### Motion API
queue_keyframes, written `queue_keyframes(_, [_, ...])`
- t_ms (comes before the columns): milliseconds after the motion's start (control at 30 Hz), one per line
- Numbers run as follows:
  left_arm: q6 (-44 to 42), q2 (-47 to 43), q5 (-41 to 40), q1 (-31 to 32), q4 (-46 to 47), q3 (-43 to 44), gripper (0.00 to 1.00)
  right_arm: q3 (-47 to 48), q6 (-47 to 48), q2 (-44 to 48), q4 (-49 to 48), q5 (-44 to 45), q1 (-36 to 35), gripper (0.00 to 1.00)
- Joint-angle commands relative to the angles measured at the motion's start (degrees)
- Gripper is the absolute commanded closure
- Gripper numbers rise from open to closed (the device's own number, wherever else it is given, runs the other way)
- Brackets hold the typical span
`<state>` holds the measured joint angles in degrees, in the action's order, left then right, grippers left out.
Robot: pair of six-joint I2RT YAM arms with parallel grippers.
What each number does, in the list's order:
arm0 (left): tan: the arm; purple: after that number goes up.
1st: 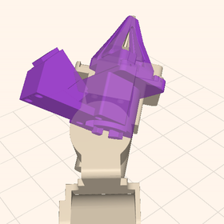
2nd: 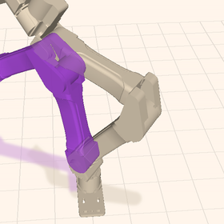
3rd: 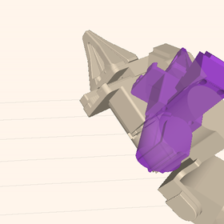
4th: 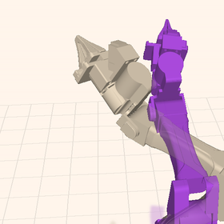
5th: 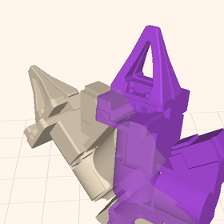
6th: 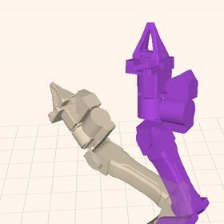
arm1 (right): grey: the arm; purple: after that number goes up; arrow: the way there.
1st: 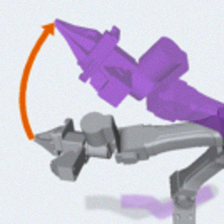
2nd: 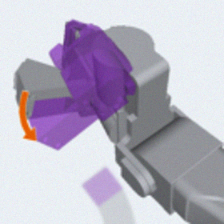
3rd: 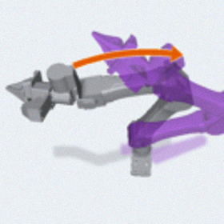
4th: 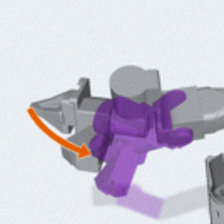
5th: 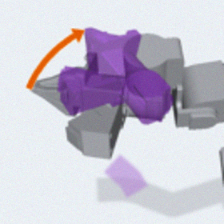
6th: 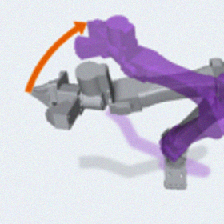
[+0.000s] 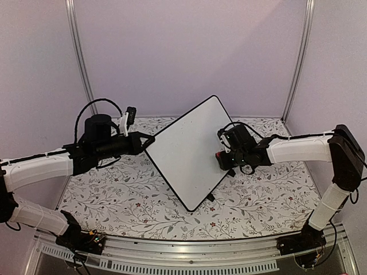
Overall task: Erase the whiteboard
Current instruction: Erase the whiteboard on the whiteboard stand.
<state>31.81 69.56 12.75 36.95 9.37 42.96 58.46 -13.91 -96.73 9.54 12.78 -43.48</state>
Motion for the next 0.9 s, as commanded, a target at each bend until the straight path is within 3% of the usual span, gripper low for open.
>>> queue_keyframes(0, [-5.32,-0.06,4.90,1.23,0.21,0.11,1.00,4.02,1.81,-2.96,-0.59,-1.00,0.68,0.77])
queue_keyframes(567, [-5.30,-0.08,4.92,1.23,0.21,0.11,1.00,5.10,1.72,-1.70,-0.14,-0.08,1.56,0.76])
queue_keyframes(867, [-5.36,-0.30,4.67,1.23,0.13,0.02,1.00,3.14,2.80,-2.77,-0.49,-4.70,1.43,0.77])
